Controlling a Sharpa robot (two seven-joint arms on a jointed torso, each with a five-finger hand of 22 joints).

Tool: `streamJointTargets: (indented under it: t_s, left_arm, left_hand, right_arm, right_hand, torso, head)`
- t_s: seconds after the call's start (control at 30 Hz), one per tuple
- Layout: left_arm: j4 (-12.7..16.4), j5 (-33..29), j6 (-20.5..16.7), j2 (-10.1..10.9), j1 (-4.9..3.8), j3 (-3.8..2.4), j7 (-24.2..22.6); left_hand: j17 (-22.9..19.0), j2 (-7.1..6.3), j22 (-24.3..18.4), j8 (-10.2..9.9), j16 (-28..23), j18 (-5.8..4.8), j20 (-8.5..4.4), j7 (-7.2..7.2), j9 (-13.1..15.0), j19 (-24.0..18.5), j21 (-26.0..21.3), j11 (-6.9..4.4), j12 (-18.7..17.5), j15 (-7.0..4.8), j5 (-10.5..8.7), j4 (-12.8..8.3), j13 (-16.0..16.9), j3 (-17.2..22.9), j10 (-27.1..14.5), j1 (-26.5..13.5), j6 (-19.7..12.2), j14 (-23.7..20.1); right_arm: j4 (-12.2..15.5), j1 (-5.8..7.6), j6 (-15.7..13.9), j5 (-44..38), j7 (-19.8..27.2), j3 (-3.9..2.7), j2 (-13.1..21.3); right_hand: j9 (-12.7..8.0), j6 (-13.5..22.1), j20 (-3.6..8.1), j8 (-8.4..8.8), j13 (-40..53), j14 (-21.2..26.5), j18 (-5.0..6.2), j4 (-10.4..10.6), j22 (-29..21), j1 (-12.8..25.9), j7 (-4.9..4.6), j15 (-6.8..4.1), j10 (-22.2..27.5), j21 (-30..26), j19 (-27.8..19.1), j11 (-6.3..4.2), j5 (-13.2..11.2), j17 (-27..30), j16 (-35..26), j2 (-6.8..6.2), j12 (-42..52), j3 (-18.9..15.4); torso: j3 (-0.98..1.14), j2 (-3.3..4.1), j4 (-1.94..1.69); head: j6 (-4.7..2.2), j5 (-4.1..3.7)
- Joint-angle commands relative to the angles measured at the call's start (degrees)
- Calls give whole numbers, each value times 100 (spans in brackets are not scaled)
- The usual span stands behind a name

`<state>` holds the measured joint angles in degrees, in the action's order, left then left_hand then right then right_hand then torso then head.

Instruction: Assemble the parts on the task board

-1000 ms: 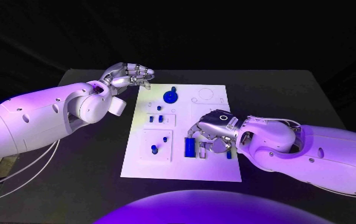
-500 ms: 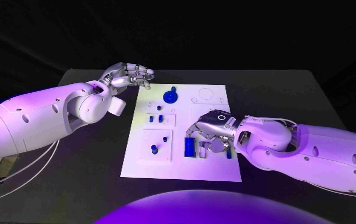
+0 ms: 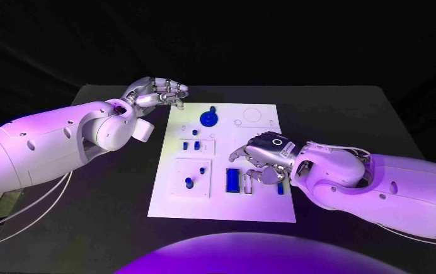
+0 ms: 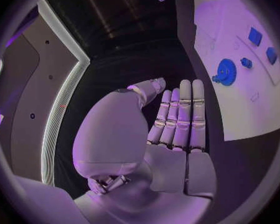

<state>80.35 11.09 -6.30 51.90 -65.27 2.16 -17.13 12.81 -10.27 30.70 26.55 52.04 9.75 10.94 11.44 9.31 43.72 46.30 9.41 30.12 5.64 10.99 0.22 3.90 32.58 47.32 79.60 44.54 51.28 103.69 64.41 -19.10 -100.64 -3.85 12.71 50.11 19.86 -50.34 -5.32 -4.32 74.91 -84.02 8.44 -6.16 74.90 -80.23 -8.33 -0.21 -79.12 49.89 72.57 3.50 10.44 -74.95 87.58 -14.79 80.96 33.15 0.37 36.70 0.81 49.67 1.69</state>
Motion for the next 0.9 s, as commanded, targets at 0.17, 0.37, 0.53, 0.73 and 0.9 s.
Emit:
streamJointTargets:
  t_s: [0.17,0.37,0.53,0.73,0.9]
  left_arm:
    - [2,18,73,-12,-6,-5,-35]
    - [5,19,51,-14,-6,-5,-68]
    - [14,19,29,-13,-6,-5,-88]
    - [14,19,19,-17,-6,-5,-93]
    - [-10,19,23,-46,-5,-5,-96]
  left_hand:
    - [-8,25,5,27,-38,63,-12,144,-5,12,17,1,-10,-24,-3,-20,-8,-3,33,44,11,24]
    - [-11,26,15,28,-46,60,-12,146,-11,3,26,3,-13,-21,-5,-24,-8,-4,34,41,13,24]
    - [-11,26,15,28,-46,60,-12,146,-11,3,26,3,-13,-21,-5,-24,-8,-4,34,41,13,24]
    - [-11,26,15,28,-46,60,-12,146,-11,3,26,3,-13,-21,-5,-24,-8,-4,34,41,13,24]
    - [-11,26,15,28,-46,60,-12,146,-11,3,26,3,-13,-21,-5,-24,-8,-4,34,41,13,24]
  right_arm:
    - [82,5,-499,43,-171,-5,137]
    - [173,34,-925,1171,-547,-19,494]
    - [331,67,-1016,2294,-941,-22,883]
    - [567,0,-999,2874,-1344,-18,1273]
    - [671,-155,-1094,3060,-1645,-16,1497]
  right_hand:
    - [23,-239,-31,-134,184,-297,-126,3,568,48,-20,68,-54,124,64,57,-35,-690,40,-16,60,103]
    - [66,-581,-63,-357,407,-433,-233,606,683,778,-45,73,-287,727,408,70,-265,-989,114,-127,226,-108]
    - [185,-891,61,-752,593,-525,-328,1495,786,1096,163,-132,-498,1242,780,-123,-157,-1217,160,-54,320,-1266]
    - [267,-960,142,-1065,658,-522,-353,2258,806,586,248,-214,-566,1307,872,-226,-145,-1189,137,133,314,-2413]
    - [277,-995,157,-1149,647,-521,-346,2295,800,583,281,-228,-567,1256,867,-234,-146,-1183,130,243,287,-2761]
  torso:
    - [-1,-3,4]
    - [-4,-11,5]
    - [-12,-11,7]
    - [-10,-14,27]
    - [-17,-35,45]
  head:
    - [-13,-19]
    - [-31,-62]
    - [-24,-101]
    - [-44,-138]
    - [-41,-147]
